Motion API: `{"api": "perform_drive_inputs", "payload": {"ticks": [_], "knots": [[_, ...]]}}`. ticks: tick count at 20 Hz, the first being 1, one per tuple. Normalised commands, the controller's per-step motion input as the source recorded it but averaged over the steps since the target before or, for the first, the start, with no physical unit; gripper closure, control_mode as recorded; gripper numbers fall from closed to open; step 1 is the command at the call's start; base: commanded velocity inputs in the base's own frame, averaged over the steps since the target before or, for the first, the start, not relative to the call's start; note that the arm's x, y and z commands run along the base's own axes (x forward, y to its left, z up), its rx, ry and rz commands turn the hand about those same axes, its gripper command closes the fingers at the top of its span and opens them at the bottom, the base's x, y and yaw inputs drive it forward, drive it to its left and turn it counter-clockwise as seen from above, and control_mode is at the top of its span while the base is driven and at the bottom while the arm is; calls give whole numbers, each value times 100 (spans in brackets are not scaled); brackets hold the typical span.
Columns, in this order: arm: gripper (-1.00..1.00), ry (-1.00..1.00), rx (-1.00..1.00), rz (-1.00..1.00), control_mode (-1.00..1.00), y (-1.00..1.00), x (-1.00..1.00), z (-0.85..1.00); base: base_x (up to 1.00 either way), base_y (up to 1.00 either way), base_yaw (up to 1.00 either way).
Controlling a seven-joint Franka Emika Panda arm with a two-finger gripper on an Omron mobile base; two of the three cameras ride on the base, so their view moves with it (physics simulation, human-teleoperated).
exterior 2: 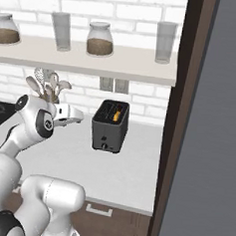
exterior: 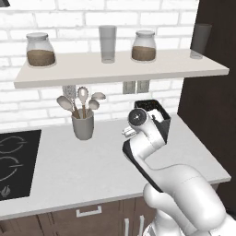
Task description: Start the toaster. Once the lever pops up, take the bread to the plate on the dining counter.
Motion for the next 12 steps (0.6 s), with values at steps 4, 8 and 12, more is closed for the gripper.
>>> {"api": "perform_drive_inputs", "payload": {"ticks": [4,8,12], "knots": [[-100,0,0,0,-100,0,0,0,0,0,0],[-100,0,0,0,-100,0,0,0,0,0,0],[-100,0,0,0,-100,0,0,0,0,0,0]]}}
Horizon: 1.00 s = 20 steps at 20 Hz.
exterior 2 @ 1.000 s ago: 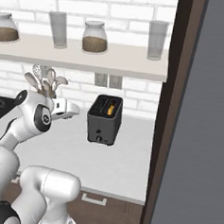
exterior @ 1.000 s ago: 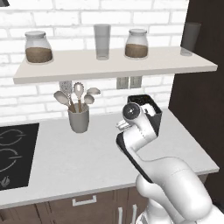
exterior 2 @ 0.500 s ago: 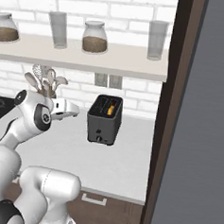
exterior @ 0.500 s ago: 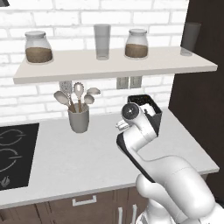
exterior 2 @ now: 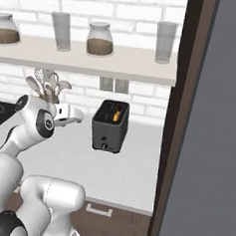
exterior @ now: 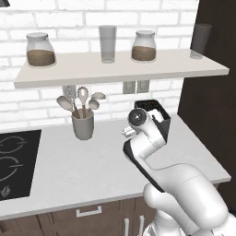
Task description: Start the toaster. Once the lever pops up, take the bread to the plate on the dining counter.
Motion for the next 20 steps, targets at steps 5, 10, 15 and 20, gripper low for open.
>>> {"api": "perform_drive_inputs", "payload": {"ticks": [5,10,15,20], "knots": [[-100,0,0,0,-100,0,0,0,0,0,0],[-100,0,0,0,-100,0,0,0,0,0,0],[-100,0,0,0,-100,0,0,0,0,0,0],[-100,0,0,0,-100,0,0,0,0,0,0]]}}
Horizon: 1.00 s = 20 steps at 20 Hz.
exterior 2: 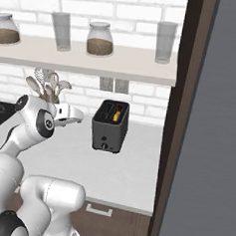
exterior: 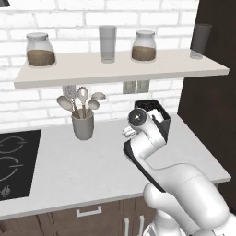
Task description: Start the toaster. Once the lever pops up, take the bread to the plate on the dining counter.
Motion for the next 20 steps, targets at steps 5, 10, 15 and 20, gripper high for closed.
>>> {"api": "perform_drive_inputs", "payload": {"ticks": [5,10,15,20], "knots": [[-100,0,0,0,-100,0,0,0,0,0,0],[-100,0,0,0,-100,0,0,0,0,0,0],[-100,0,0,0,-100,0,0,0,0,0,0],[-100,0,0,0,-100,0,0,0,0,0,0]]}}
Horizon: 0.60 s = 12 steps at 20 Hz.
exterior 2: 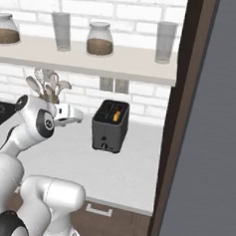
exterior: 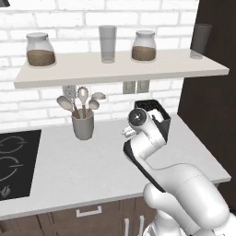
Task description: Start the toaster. Once the lever pops up, take the bread to the plate on the dining counter.
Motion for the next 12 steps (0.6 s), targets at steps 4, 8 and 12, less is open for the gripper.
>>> {"api": "perform_drive_inputs", "payload": {"ticks": [4,8,12], "knots": [[-100,0,0,0,-100,0,0,0,0,0,0],[-100,0,0,0,-100,0,0,0,0,0,0],[-100,0,0,0,-100,0,0,0,0,0,0]]}}
